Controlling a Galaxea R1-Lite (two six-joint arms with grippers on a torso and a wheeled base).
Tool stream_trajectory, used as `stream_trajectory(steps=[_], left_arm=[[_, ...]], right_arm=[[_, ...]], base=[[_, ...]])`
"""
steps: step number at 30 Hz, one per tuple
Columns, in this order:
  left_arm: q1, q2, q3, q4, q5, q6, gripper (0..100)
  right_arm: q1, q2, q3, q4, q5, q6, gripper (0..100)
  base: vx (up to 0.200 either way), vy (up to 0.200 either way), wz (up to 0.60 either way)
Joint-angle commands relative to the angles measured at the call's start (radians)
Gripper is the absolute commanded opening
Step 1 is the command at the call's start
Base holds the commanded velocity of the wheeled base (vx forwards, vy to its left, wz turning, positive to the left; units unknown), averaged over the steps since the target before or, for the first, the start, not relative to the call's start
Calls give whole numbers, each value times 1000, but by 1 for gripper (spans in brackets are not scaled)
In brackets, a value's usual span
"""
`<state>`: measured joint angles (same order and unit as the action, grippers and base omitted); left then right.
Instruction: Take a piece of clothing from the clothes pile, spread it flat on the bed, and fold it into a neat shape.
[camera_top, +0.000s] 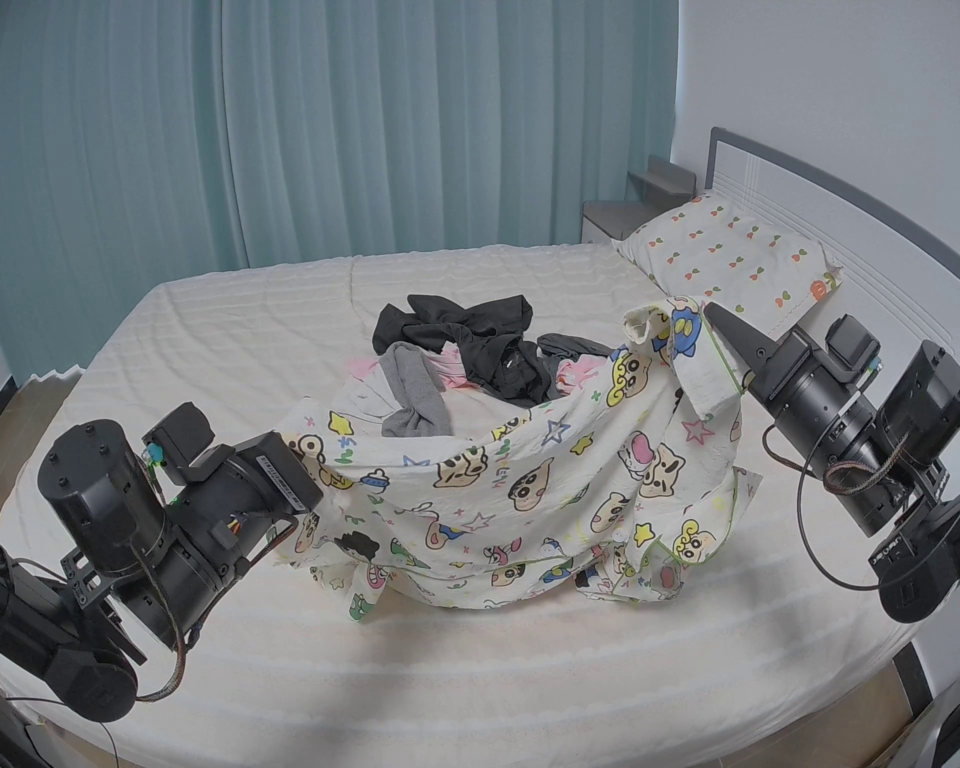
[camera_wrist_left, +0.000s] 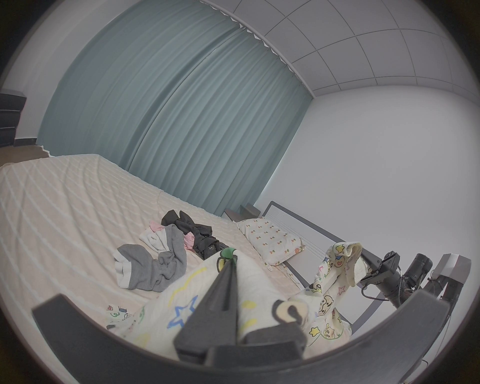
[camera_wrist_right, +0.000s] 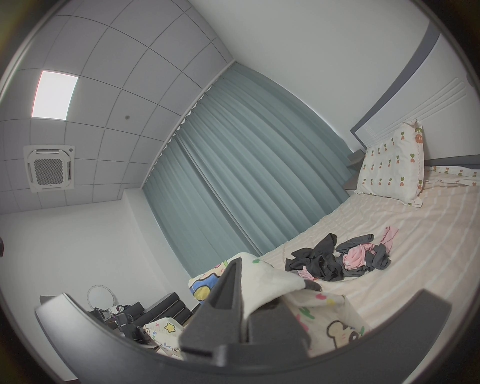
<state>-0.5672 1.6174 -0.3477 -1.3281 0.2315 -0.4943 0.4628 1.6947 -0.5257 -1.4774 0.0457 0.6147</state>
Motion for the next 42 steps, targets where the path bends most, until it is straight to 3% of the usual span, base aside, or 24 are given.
stream_trajectory(steps=[1, 5, 13, 42], left_arm=[[-2, -2, 1, 0, 0, 0, 0], [-8, -4, -1, 0, -1, 0, 0], [-48, -21, -5, 1, -1, 10, 0], [-129, -57, -8, 1, -3, 0, 0]], right_arm=[[14, -38, -14, 2, 6, -6, 0], [24, -73, -30, 14, 11, -9, 0], [8, -171, -106, 246, 11, -16, 0], [-105, -199, -85, 301, 26, -16, 0]], base=[[0, 0, 0], [0, 0, 0], [0, -200, 0], [0, -200, 0]])
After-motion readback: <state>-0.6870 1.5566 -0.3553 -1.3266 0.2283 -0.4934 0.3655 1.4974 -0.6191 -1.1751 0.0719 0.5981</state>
